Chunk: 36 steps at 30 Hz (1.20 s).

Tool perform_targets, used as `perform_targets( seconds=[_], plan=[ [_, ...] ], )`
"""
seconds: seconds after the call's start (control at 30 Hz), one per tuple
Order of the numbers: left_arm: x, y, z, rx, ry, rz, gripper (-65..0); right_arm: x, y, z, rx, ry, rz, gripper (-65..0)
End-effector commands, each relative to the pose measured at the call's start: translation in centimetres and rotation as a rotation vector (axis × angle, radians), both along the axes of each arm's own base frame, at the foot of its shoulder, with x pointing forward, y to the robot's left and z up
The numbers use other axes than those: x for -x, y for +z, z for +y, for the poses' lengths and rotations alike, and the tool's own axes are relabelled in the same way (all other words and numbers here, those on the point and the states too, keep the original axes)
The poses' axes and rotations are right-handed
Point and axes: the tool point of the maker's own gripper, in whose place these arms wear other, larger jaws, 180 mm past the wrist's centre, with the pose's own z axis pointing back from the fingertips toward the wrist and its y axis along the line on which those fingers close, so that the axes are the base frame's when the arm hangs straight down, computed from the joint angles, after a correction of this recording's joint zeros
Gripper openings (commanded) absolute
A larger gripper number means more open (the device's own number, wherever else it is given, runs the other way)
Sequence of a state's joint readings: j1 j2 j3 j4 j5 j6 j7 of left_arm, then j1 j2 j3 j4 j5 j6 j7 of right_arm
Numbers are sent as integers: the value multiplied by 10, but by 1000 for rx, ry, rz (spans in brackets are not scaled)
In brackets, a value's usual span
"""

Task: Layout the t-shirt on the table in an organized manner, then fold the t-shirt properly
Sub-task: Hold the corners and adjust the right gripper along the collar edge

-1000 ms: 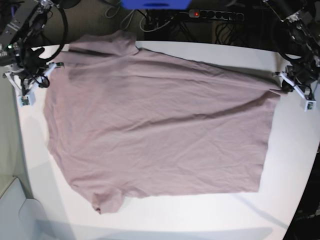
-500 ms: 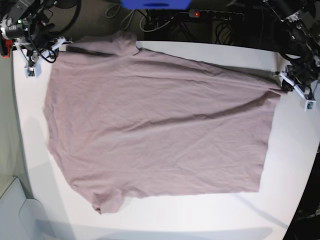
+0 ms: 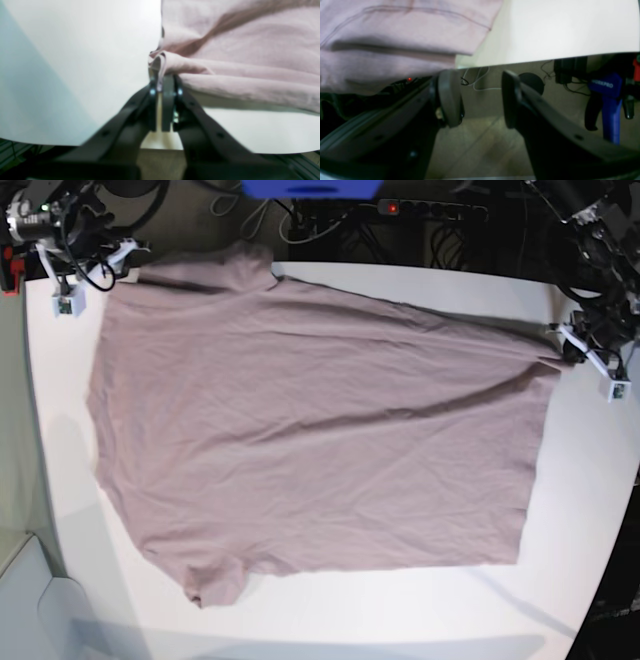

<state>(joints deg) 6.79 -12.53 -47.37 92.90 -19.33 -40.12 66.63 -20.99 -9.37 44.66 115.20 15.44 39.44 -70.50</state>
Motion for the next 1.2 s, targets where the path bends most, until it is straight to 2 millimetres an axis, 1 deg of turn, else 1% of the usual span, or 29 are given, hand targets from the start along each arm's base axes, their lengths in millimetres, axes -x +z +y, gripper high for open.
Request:
perform_targets(
  seconds=[0.0, 0.07, 0.17, 0.23, 0.33, 0.43, 0.73, 0.8, 0.9, 1.17],
  plan=[
    [-8, 12, 6, -20, -2, -39, -649, -7, 4, 4, -1, 32, -28, -370],
    [-8, 12, 6, -20, -2, -39, -649, -7, 1, 14, -16, 67, -17, -370],
    [-8, 11, 6, -20, -2, -38, -649, -12, -1, 31, -41, 122, -18, -370],
    [-8, 11, 6, -20, -2, -38, -649, -13, -4, 38, -56, 139, -15, -370],
    [-6, 11, 7, -20, 1, -34, -649, -9, -14, 40, -82, 132, 8, -370],
    [-5, 10, 8, -20, 4, -33, -649, -7, -18, 41, -95, 129, 21, -370],
    [-5, 10, 7, -19, 4, -33, -649, -7, -21, 43, -104, 131, 24, -370],
    [-5, 10, 6, -16, 0, -34, -649, -5, -27, 46, -122, 126, 39, -370],
    [-6, 11, 7, -17, 3, -37, -649, -8, -34, 49, -145, 121, 46, -370],
    [-5, 11, 7, -20, 3, -34, -649, -9, -36, 51, -154, 122, 48, -373]
  ],
)
